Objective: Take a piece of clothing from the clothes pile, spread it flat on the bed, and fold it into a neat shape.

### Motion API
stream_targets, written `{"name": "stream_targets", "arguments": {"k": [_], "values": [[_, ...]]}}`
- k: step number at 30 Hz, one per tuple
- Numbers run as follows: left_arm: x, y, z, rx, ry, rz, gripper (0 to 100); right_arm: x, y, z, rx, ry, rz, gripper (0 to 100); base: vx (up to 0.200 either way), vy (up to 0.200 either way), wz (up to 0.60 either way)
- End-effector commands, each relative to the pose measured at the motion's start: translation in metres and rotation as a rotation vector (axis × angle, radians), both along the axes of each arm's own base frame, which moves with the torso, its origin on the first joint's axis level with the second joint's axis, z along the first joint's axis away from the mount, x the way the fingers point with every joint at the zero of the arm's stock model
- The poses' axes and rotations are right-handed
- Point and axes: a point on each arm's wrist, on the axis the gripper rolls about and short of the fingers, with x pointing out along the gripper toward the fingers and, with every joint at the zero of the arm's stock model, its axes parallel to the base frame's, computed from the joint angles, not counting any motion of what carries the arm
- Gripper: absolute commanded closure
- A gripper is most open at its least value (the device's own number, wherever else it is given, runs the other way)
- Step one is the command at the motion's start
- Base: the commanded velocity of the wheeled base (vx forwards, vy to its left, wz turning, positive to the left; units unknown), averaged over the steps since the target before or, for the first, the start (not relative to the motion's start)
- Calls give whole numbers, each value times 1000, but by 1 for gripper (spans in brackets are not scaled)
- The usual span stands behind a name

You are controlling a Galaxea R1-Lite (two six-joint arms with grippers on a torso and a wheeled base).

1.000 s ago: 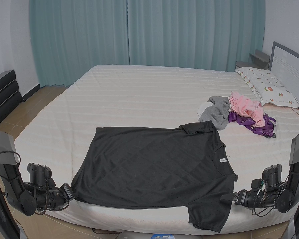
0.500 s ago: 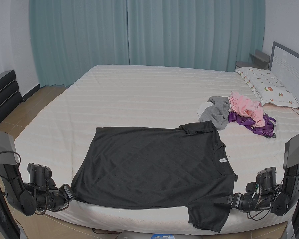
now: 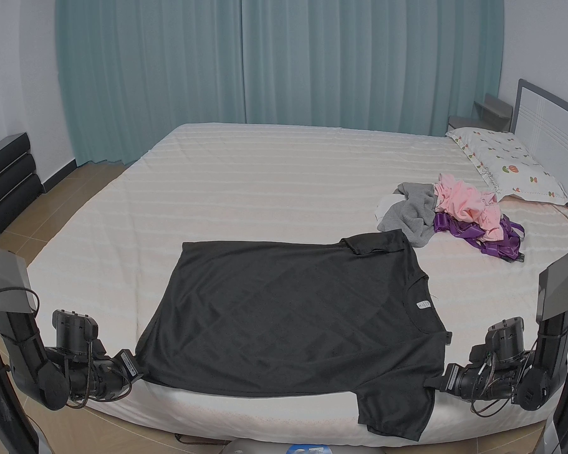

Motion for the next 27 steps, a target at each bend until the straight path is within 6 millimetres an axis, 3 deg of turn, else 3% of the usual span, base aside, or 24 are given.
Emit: {"name": "stream_targets", "arguments": {"k": [1,12,18,27], "values": [[0,0,0,0,0,2,100,-5,-2,-2,-38,24,-22,100,0,0,0],[-1,0,2,1,-5,-1,100,-8,-5,4,-69,19,-18,100,0,0,0],[-3,1,8,12,-31,-10,100,-17,-15,28,-74,-22,-24,100,0,0,0],[-10,4,15,62,-61,-20,100,-31,-23,42,-64,-18,43,100,0,0,0]]}}
